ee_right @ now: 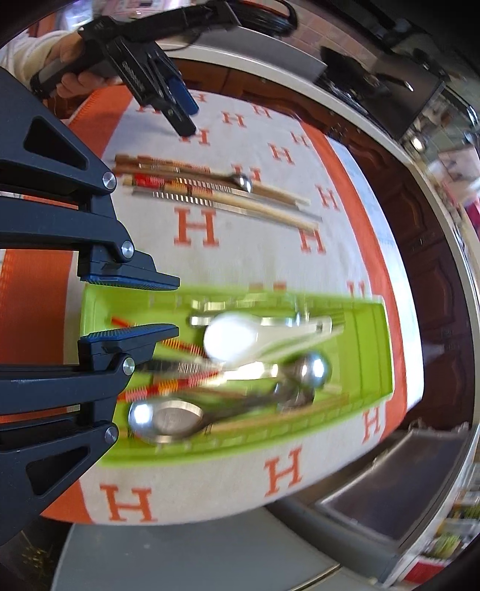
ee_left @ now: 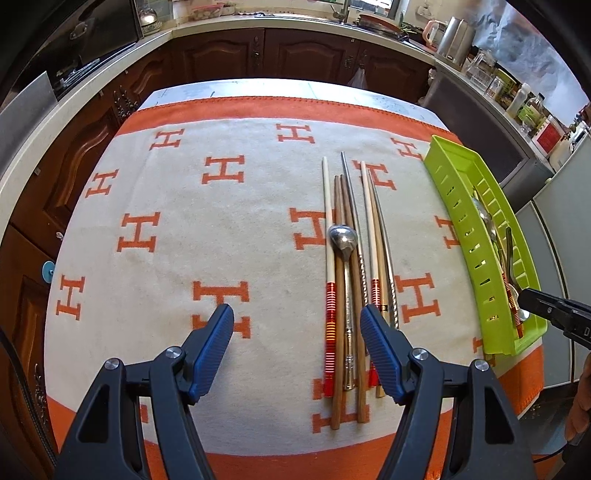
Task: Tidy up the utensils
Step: 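Move both grippers back over the remaining chopsticks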
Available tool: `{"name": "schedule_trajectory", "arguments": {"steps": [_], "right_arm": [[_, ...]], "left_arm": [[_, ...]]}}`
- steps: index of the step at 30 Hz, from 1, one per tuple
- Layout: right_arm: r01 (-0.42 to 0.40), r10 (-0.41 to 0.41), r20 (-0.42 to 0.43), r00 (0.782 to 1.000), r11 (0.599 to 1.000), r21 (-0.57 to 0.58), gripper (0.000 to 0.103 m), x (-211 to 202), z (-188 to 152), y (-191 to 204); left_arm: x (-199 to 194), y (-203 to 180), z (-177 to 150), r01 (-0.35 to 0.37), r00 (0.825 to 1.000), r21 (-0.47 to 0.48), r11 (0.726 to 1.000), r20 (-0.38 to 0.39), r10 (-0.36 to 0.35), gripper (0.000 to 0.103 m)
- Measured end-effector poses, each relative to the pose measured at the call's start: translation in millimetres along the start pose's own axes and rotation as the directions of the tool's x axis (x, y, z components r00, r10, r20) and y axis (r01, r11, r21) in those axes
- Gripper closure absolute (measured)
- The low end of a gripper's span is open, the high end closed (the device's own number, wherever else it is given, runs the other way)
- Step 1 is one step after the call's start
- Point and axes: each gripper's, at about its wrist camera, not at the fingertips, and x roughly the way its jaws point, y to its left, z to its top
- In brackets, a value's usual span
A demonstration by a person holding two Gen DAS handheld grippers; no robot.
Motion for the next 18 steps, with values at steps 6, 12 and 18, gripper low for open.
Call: {"name": "schedule_trajectory", "arguments": {"steps": [6,12,18], "right_arm": [[-0.071,0.071,-0.002,0.997,0.996,-0.057,0.084,2,12,40],[-0.131,0.128,-0.039,0.991,0.989,-0.063,0.084,25,29,76],[-0.156,0.159,-0.111,0.981,0.987,0.040,0.086,74,49,85]], "left_arm": [[5,10,-2,0.023,1.000,-0.013,1.000,-0.020,-0.023,0.048],[17,15,-3,0.073,0.995,-0.020,0.997,-0.070,-0.075,0.075],[16,17,-4,0.089,0.994,-0.029,0.996,-0.064,-0.091,0.075]]}}
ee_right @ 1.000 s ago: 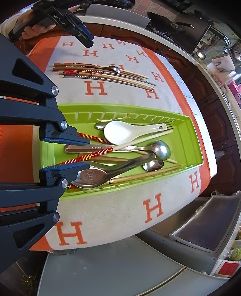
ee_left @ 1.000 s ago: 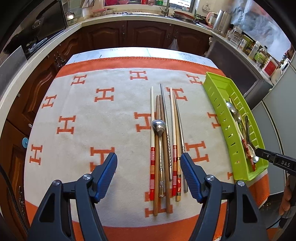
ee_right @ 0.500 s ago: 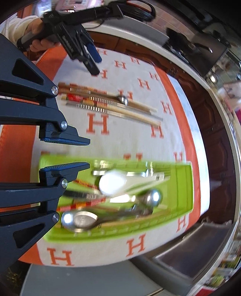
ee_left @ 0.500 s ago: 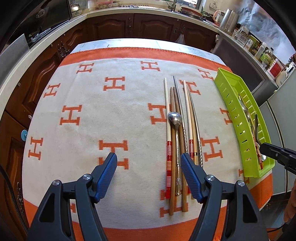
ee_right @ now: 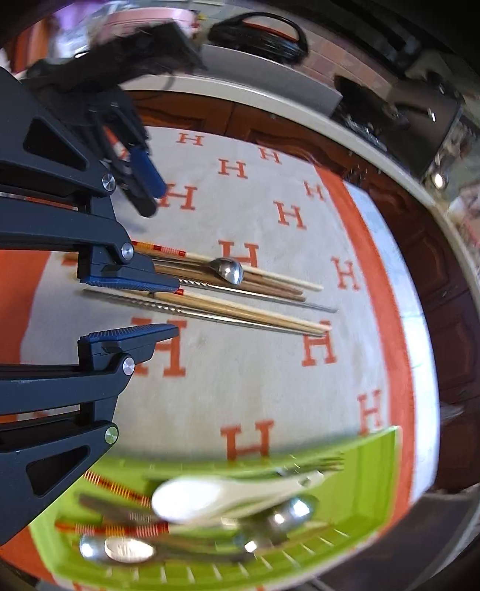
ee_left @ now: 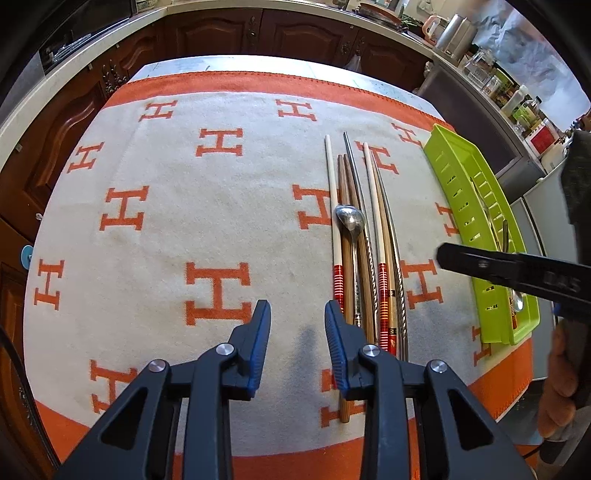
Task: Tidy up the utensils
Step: 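Move both grippers back over the remaining chopsticks, then grasp a steel chopstick with the right gripper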
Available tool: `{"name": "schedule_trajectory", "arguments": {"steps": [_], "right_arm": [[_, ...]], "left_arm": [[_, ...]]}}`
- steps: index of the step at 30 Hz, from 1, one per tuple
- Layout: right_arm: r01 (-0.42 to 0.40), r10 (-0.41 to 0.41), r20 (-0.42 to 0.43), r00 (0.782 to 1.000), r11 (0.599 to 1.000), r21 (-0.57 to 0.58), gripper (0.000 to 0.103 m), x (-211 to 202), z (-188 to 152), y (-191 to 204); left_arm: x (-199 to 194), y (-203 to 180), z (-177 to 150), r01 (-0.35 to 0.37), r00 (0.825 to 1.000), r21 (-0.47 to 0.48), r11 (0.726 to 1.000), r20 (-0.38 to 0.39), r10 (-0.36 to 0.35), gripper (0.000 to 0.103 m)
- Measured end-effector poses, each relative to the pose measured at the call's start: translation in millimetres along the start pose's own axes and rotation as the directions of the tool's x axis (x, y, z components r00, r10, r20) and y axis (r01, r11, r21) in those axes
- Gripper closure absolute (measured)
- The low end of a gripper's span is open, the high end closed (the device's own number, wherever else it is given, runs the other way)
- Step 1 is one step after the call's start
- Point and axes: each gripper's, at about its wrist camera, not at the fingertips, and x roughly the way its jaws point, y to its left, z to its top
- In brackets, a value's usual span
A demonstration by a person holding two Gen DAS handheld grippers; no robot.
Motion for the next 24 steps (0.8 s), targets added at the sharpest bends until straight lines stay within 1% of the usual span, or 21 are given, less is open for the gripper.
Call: {"name": "schedule_trajectory", "arguments": {"steps": [4,7,10,14,17,19,22,23,24], "right_arm": [[0.017,-0.016,-0.042,0.999,1.000,0.020,0.088,26,5,-1],[0.029,-0.028,-0.056,0.998,0.999,0.029,0.089,40,6,0],[0.096,-0.095,-0.056,0.994,0.995,0.013,0.092,48,3,4],[0.140,-0.141,-0.045,0.989,0.990,-0.008,0.093,54,1,13],[0.195,-0.196,-0.033,0.980,0.980,-0.033,0.092,57,2,22],[0.244,-0.245,-0.019,0.969,0.968,-0.064,0.092,60,3,31],[0.292,-0.294,0.001,0.956,0.951,-0.106,0.092,61,1,39],[0.304,-0.305,0.011,0.952,0.945,-0.122,0.093,62,0,42],[0.316,-0.316,0.023,0.948,0.939,-0.136,0.095,62,-2,43]], "left_arm": [[-1,8,-1,0.008,1.000,-0.019,1.000,0.003,-0.008,0.074],[0,15,-2,0.014,1.000,-0.039,0.999,-0.001,-0.014,0.074],[1,20,-3,0.021,1.000,-0.050,0.999,-0.002,-0.021,0.074],[1,23,-3,0.031,1.000,-0.058,0.998,0.003,-0.031,0.075],[1,24,-3,0.037,0.999,-0.061,0.997,0.005,-0.037,0.074],[1,24,-3,0.041,0.999,-0.062,0.997,0.004,-0.041,0.074],[1,24,-4,0.045,0.999,-0.061,0.997,0.004,-0.045,0.074],[1,23,-4,0.048,0.999,-0.060,0.997,0.004,-0.048,0.074],[0,23,-5,0.050,0.999,-0.060,0.997,0.004,-0.049,0.074]]}}
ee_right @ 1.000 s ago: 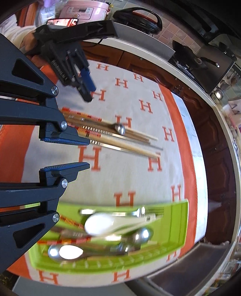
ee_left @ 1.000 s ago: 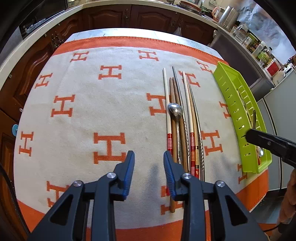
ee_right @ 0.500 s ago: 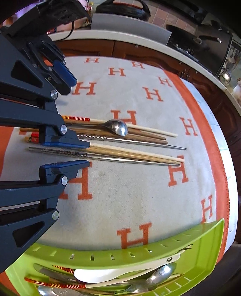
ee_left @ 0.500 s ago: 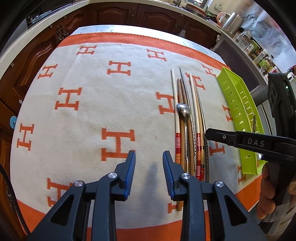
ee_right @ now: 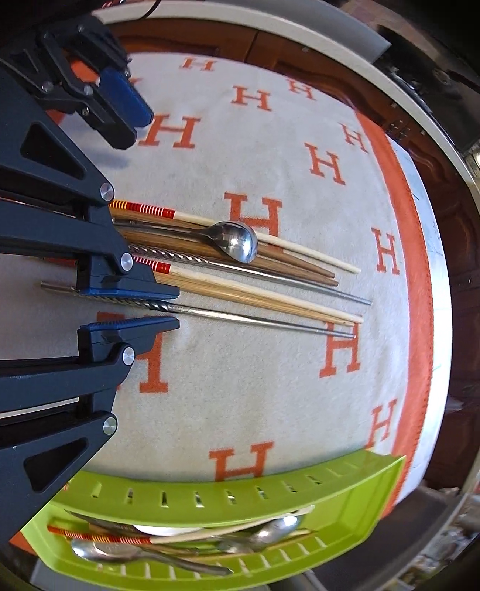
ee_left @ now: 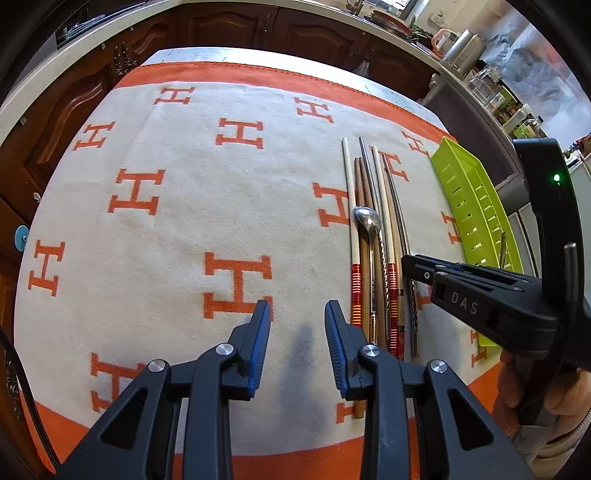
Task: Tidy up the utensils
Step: 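Grasp a steel chopstick with the right gripper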
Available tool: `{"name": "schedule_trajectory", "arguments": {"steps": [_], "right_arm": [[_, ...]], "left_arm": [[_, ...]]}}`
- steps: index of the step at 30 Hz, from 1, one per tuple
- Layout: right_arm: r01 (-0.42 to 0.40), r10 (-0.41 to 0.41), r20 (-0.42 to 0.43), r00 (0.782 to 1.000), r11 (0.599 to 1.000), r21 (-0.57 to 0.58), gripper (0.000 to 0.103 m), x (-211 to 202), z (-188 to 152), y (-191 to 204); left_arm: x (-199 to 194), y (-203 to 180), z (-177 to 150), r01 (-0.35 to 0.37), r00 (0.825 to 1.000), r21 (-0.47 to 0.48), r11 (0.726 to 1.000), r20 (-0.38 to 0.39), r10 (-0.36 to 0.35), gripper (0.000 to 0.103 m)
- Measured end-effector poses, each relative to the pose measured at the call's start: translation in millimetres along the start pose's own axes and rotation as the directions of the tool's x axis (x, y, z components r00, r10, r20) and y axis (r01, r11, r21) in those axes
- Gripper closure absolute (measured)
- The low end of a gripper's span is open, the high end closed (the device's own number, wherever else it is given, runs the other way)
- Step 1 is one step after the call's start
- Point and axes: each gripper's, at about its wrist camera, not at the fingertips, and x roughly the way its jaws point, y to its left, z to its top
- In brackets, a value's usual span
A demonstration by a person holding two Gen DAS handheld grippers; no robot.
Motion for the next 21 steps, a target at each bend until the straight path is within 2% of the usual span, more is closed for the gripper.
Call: {"name": "schedule_trajectory", "arguments": {"steps": [2,7,12,16,21], "right_arm": [[-0.013,0.013,0.010,1.000,1.000,0.005,0.097,-2,-3,-4],[-0.104,0.103,0.009,0.995,0.989,0.102,0.098,-9,-9,-34],[-0.178,0.168,0.075,0.983,0.971,0.159,0.098,-34,-16,-59],[-0.200,0.184,0.103,0.978,0.963,0.180,0.098,-46,-19,-72],[-0.204,0.191,0.092,0.977,0.964,0.171,0.098,-42,-25,-75]], "left_arm": [[0,-2,1,0.006,1.000,0.004,1.000,-0.001,-0.006,0.074],[4,-10,6,0.050,0.999,0.027,0.998,-0.015,-0.050,0.075],[20,-17,21,0.100,0.994,0.018,0.995,-0.047,-0.099,0.075],[38,-24,28,0.099,0.991,0.014,0.995,-0.087,-0.097,0.085],[46,-36,32,0.065,0.993,0.040,0.997,-0.096,-0.061,0.088]]}}
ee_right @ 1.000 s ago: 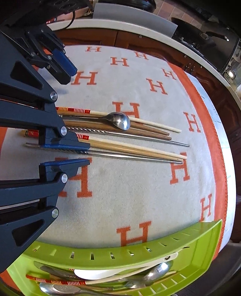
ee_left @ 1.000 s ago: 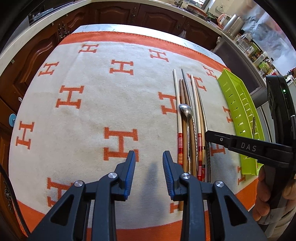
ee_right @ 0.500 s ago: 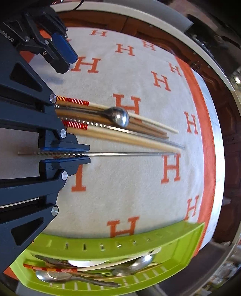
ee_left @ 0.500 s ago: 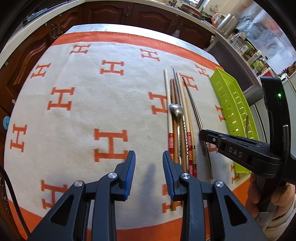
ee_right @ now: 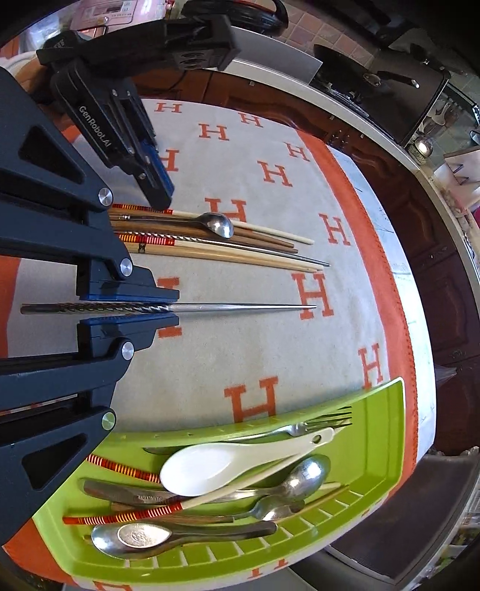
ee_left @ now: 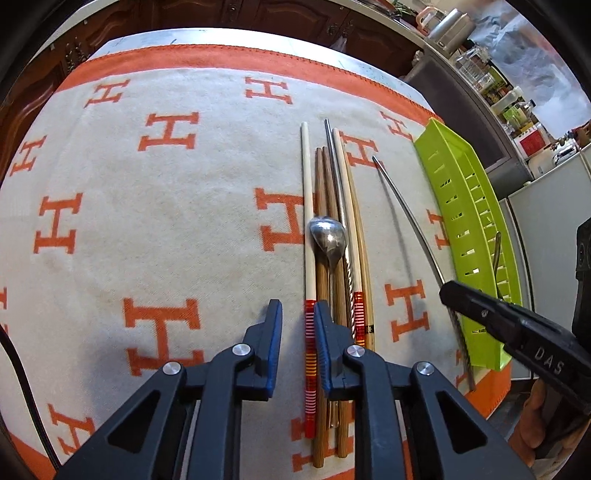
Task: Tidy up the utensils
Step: 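Grasp a steel chopstick with the right gripper, then grasp a red-striped white chopstick with the left gripper while the right holds the steel one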
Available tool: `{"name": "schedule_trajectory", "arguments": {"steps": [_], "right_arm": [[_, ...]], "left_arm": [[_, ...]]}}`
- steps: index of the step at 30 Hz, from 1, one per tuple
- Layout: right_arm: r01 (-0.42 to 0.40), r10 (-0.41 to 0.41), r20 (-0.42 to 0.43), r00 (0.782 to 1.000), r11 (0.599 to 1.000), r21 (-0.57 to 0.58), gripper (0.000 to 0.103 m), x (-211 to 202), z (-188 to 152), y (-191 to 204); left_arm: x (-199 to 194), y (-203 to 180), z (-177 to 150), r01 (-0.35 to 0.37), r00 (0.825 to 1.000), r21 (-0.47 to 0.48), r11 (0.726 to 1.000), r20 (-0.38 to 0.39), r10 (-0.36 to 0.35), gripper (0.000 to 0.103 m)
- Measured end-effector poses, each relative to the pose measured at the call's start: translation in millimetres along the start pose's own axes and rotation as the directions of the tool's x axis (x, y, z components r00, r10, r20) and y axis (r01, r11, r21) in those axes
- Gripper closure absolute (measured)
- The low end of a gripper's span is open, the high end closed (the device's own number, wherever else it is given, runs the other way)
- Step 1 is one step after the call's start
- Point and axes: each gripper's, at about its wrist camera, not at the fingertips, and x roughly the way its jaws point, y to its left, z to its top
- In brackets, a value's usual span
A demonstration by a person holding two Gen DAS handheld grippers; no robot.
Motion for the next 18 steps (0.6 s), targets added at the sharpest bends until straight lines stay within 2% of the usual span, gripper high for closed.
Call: {"name": "schedule_trajectory", "arguments": {"steps": [8,10,12,18], "right_arm": [[0.021,-0.022,-0.028,0.999,0.999,-0.037,0.098,22,-15,10],[0.026,-0.028,-0.033,0.999,0.999,-0.041,0.098,24,-19,10],[0.031,-0.033,-0.037,0.999,0.999,-0.043,0.098,26,-22,9],[0.044,-0.046,-0.028,0.999,0.997,-0.065,0.097,27,-28,8]], "left_arm": [[5,-17,11,-0.094,0.996,0.047,0.994,0.001,0.094,0.087],[7,-18,13,-0.137,0.990,0.054,0.989,-0.009,0.137,0.085],[8,-21,14,-0.173,0.985,0.080,0.982,-0.002,0.174,0.089],[9,-28,12,-0.225,0.974,0.116,0.967,0.017,0.225,0.089]]}}
